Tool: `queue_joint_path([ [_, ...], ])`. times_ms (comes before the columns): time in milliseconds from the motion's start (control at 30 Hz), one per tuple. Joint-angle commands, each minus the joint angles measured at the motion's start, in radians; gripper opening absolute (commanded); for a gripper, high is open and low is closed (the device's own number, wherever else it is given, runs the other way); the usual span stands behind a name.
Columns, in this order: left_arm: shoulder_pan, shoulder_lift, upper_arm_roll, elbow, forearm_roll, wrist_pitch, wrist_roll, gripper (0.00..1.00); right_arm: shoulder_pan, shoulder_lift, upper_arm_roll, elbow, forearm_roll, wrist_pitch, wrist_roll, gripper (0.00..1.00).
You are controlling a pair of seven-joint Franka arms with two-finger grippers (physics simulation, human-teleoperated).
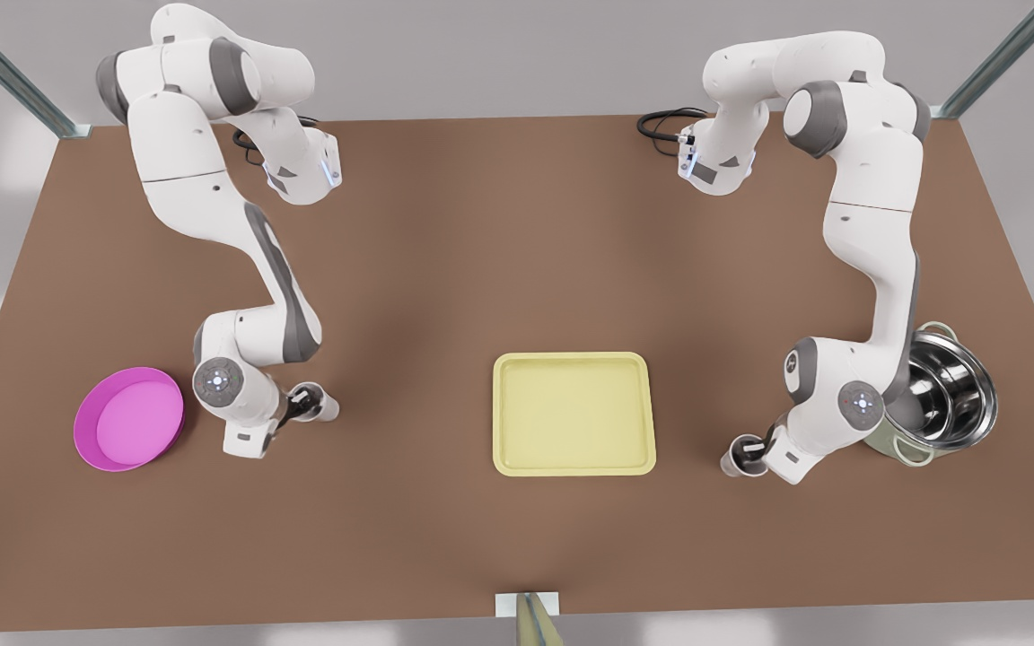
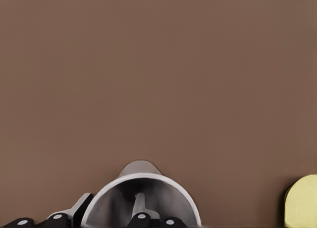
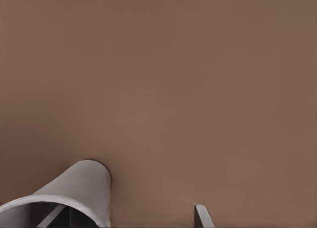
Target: Use the left arm to pick up the white IKEA cup from the tray and place it on the middle-left position; use the right arm to pick up the white IKEA cup from the tray and place it on the middle-right position
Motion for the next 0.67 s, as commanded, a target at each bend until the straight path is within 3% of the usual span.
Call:
queue_joint_path([
  [0, 0.0, -0.005, 0.0, 0.01, 0.048, 0.012, 0.134, 1.0, -0.014, -0.011, 0.001, 0.0, 0.025, -0.007, -0.279, 1.0],
  [67, 0.003, -0.06, -0.004, 0.034, 0.048, -0.136, 0.131, 1.0, -0.037, -0.021, 0.001, 0.0, 0.03, -0.022, -0.32, 1.0],
  [200, 0.002, -0.421, -0.057, 0.088, 0.041, -0.744, 0.151, 1.0, -0.078, -0.07, -0.002, 0.013, 0.056, -0.108, -0.355, 1.0],
  [233, 0.002, -0.544, -0.067, 0.056, 0.021, -0.804, 0.124, 1.0, -0.113, -0.095, -0.002, 0.018, 0.058, -0.159, -0.357, 1.0],
  [267, 0.008, -0.686, -0.061, -0.105, -0.034, -0.757, 0.124, 1.0, -0.138, -0.121, -0.001, 0.027, 0.103, -0.216, -0.412, 1.0],
  [300, 0.002, -0.74, -0.069, -0.174, -0.048, -0.689, 0.098, 1.0, -0.147, -0.147, -0.005, 0.046, 0.122, -0.272, -0.437, 1.0],
  [367, -0.002, -0.671, -0.069, -0.101, -0.051, -0.683, 0.059, 1.0, -0.152, -0.236, -0.002, 0.062, 0.125, -0.377, -0.291, 1.0],
  [467, -0.003, -0.665, -0.07, -0.101, -0.051, -0.684, 0.058, 1.0, -0.143, -0.256, 0.01, 0.289, 0.11, -0.68, 0.126, 1.0],
  [567, 0.0, -0.66, -0.069, -0.101, -0.068, -0.684, 0.052, 1.0, -0.141, -0.262, 0.008, 0.426, 0.067, -0.847, 0.215, 1.0],
  [633, 0.002, -0.66, -0.069, -0.101, -0.07, -0.684, 0.044, 1.0, -0.146, -0.322, 0.002, 0.421, 0.07, -0.88, 0.214, 1.0],
])
